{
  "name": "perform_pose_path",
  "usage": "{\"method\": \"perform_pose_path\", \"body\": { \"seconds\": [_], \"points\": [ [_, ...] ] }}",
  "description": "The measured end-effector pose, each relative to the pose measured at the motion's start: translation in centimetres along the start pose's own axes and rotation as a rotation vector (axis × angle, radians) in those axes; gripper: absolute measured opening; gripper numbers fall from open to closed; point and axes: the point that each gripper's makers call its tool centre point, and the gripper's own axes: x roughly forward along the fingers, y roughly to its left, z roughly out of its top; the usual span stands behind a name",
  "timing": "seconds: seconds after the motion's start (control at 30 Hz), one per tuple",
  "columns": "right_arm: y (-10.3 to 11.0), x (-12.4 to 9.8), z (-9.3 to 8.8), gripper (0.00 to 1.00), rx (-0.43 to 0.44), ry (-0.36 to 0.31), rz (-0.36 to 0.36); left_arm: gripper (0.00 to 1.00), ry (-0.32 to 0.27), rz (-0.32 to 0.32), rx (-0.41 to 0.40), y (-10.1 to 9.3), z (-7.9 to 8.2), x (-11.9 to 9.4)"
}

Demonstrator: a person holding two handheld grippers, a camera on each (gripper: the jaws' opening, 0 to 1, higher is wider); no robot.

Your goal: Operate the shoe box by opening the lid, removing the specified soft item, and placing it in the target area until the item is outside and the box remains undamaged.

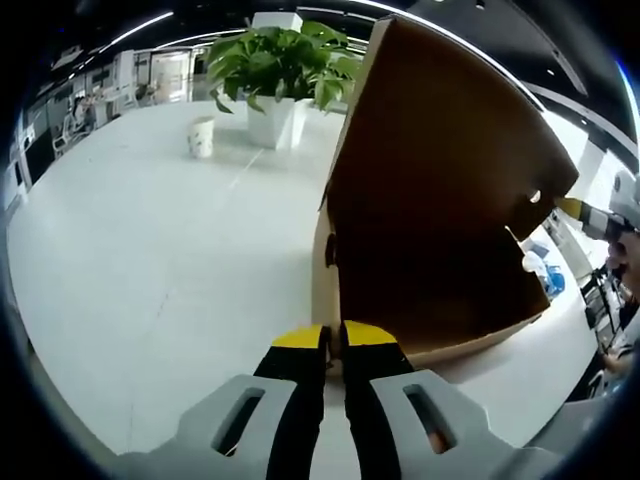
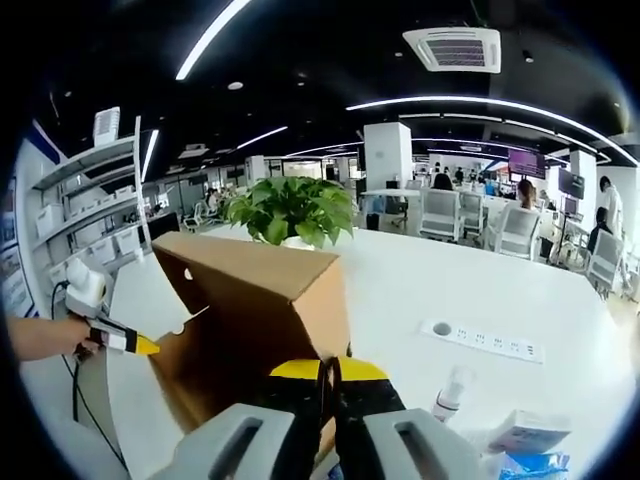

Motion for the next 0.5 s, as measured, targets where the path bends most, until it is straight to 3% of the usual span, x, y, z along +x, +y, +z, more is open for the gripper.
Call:
{"method": "perform_pose_path", "body": {
  "seconds": [0.5],
  "points": [
    [0.4,-0.42,-1.07,0.0,0.018,-0.005,0.001,0.04,-0.002,-0.003,0.007,0.1,0.06,0.1]
  ]
}}
